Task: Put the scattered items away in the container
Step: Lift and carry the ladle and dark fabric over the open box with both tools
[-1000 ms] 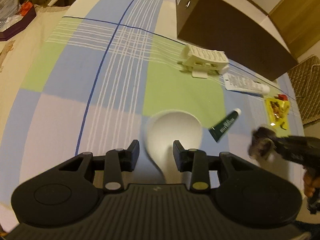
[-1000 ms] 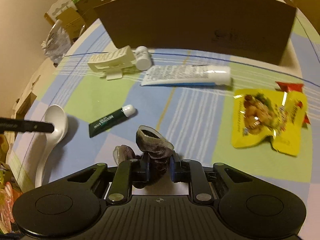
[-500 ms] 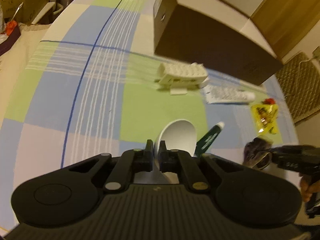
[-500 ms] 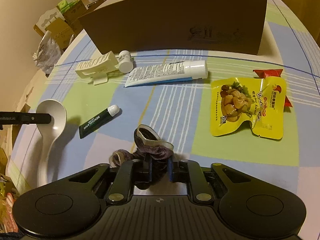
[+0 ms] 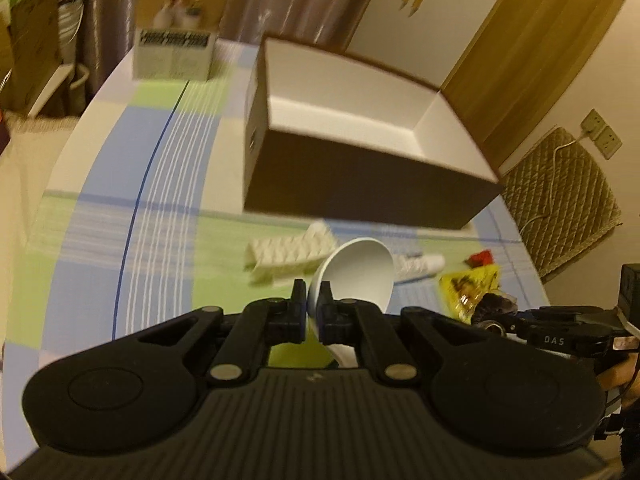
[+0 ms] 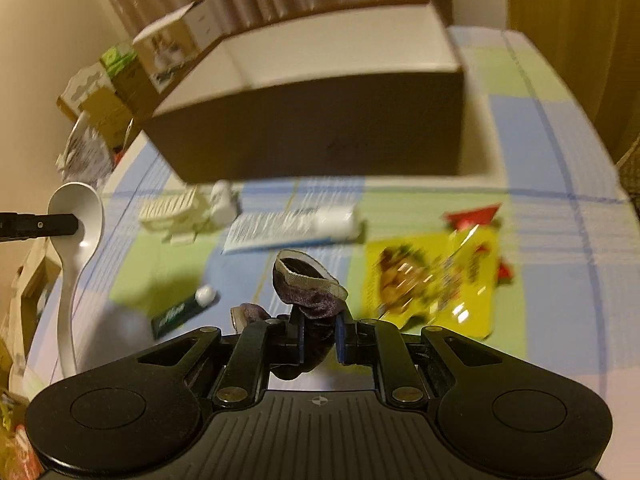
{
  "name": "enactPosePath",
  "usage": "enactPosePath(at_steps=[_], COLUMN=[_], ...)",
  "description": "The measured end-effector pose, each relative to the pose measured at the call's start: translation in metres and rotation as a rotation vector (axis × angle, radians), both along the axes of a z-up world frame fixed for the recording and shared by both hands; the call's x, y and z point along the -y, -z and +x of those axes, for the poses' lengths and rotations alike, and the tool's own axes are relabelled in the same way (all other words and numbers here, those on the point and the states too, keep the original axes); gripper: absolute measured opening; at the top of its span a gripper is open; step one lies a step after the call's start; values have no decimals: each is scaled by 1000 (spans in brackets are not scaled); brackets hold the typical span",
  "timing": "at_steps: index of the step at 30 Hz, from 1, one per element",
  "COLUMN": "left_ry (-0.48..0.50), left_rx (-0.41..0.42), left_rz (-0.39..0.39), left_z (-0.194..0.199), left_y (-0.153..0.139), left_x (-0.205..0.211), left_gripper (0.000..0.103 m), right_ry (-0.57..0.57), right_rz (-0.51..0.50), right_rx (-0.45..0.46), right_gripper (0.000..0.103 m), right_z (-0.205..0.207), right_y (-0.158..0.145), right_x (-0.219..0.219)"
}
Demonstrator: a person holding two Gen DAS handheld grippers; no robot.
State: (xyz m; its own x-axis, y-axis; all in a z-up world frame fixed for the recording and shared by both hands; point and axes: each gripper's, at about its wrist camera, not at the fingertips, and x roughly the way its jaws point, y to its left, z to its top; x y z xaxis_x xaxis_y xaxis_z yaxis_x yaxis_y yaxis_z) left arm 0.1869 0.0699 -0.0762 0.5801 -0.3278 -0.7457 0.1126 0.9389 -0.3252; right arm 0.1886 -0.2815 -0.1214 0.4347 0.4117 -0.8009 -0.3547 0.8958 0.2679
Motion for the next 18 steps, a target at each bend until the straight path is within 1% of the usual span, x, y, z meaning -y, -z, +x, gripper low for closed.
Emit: enactPosePath(at_steps=[4, 11, 18], left_ry=[23, 55, 79], left_rx=[42, 110, 197], left_rz=[-3, -7, 8], left_z=[15, 49, 87], left_y=[-18, -49, -87], left_x=[9, 30, 55], left_gripper=[2, 2, 2], right_ry=[30, 42, 15], right_rz=[11, 16, 5], right_rx=[44, 109, 192], right_gripper=[17, 17, 17], right_z=[9, 29, 57], right_y=[-23, -56, -85], right_x=[17, 37, 33])
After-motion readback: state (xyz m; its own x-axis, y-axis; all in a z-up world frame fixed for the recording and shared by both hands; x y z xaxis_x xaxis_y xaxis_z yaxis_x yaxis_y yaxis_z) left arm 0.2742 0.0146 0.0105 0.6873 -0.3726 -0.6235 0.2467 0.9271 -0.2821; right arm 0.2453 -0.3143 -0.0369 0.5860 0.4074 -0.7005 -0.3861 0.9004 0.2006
